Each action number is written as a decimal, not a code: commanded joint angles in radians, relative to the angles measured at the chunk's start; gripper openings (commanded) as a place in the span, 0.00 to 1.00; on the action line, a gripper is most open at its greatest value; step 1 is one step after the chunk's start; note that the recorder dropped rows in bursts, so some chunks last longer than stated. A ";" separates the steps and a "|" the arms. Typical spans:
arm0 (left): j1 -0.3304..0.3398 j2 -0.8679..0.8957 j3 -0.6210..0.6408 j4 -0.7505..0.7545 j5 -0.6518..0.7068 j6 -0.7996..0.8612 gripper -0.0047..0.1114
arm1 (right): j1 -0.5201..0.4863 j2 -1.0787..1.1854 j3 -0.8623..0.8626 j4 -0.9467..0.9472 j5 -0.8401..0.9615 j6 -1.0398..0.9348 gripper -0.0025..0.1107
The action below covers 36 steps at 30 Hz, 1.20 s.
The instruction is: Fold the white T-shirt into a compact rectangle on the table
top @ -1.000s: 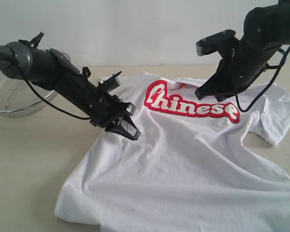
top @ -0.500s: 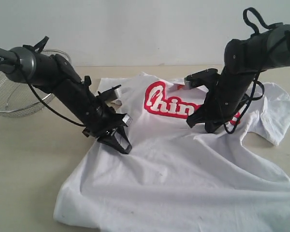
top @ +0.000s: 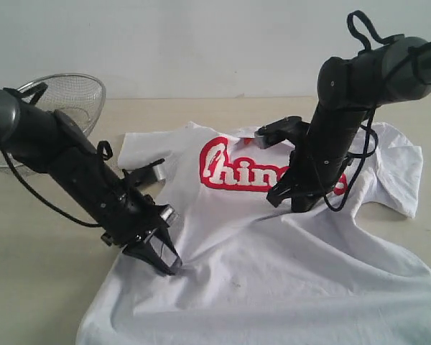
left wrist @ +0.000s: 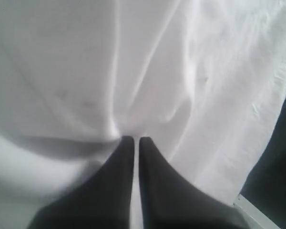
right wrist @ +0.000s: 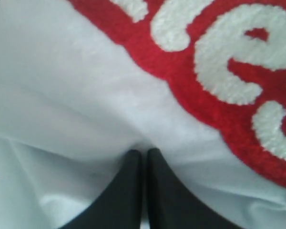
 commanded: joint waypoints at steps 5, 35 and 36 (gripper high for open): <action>0.008 -0.151 -0.176 -0.037 -0.108 0.014 0.08 | 0.014 -0.105 -0.080 0.023 -0.105 -0.007 0.02; 0.008 0.180 -0.443 0.107 -0.211 -0.277 0.08 | -0.086 0.188 -0.373 0.022 -0.074 0.063 0.02; 0.008 0.183 -0.443 0.112 -0.211 -0.277 0.08 | -0.083 0.195 -0.373 0.022 -0.098 0.063 0.02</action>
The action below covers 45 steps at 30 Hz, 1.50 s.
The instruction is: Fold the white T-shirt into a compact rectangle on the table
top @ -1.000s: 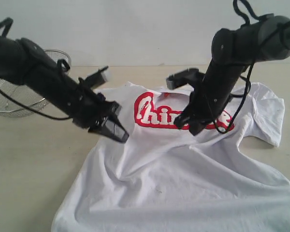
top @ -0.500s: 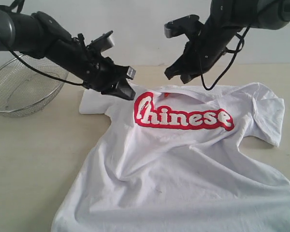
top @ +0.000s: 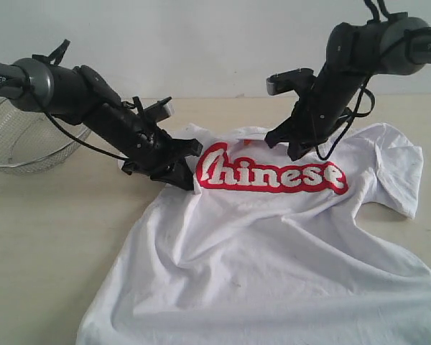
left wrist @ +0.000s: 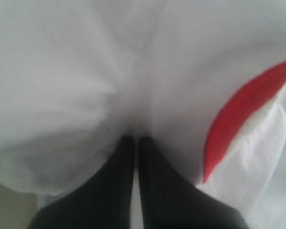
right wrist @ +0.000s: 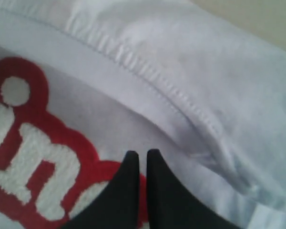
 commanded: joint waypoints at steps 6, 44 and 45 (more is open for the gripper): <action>0.002 0.007 -0.007 0.032 0.017 -0.036 0.08 | 0.012 0.105 -0.089 0.003 -0.235 0.008 0.02; 0.004 -0.113 -0.007 0.069 0.065 0.066 0.08 | -0.041 0.182 -0.603 -0.088 0.377 0.070 0.02; 0.004 -0.130 -0.007 0.084 0.055 0.066 0.08 | -0.035 0.182 -0.601 -0.070 0.377 0.064 0.02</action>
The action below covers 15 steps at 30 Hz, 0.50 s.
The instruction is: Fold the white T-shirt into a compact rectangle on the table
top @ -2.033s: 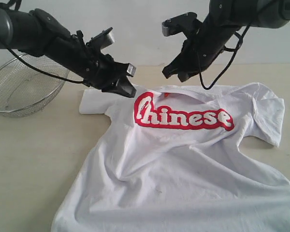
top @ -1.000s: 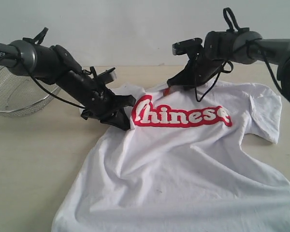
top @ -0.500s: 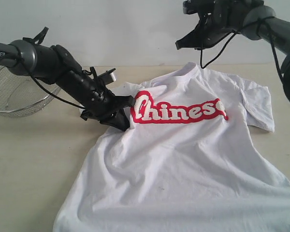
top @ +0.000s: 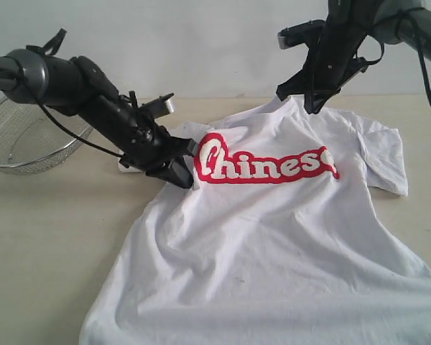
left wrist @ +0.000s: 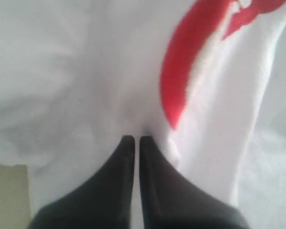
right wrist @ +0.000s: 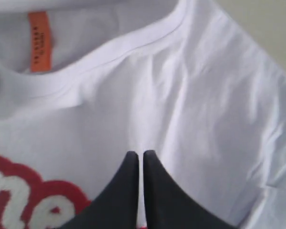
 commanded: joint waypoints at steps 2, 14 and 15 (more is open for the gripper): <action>0.003 -0.123 -0.002 0.059 -0.049 0.020 0.08 | 0.022 -0.017 -0.001 0.121 0.033 -0.062 0.02; 0.050 -0.156 -0.002 0.110 -0.156 0.017 0.08 | 0.194 -0.017 0.127 0.125 0.033 -0.058 0.02; 0.056 -0.155 -0.002 0.110 -0.165 0.017 0.08 | 0.203 -0.017 0.143 0.125 0.033 -0.058 0.02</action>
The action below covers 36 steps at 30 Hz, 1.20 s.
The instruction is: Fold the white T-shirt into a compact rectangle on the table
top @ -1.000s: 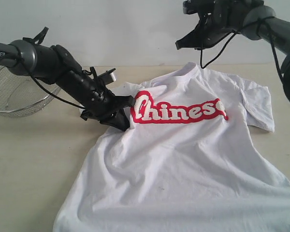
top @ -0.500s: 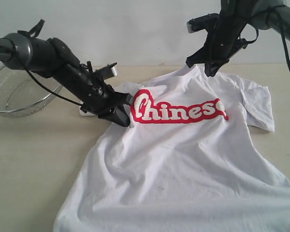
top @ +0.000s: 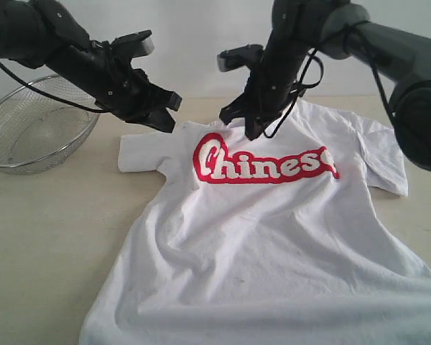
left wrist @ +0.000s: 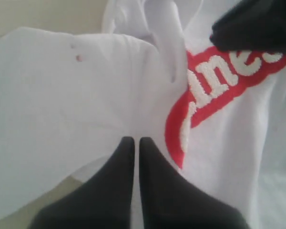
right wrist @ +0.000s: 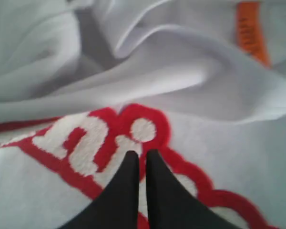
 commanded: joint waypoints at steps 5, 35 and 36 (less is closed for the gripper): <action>0.026 0.006 -0.002 0.007 -0.082 0.003 0.08 | 0.059 -0.017 0.124 -0.009 0.008 0.000 0.02; 0.024 0.053 -0.002 -0.029 -0.174 0.026 0.08 | 0.062 -0.017 0.570 -0.006 0.008 0.040 0.02; 0.024 0.055 -0.002 -0.029 -0.168 0.026 0.08 | 0.062 -0.019 0.585 -0.006 0.008 0.039 0.02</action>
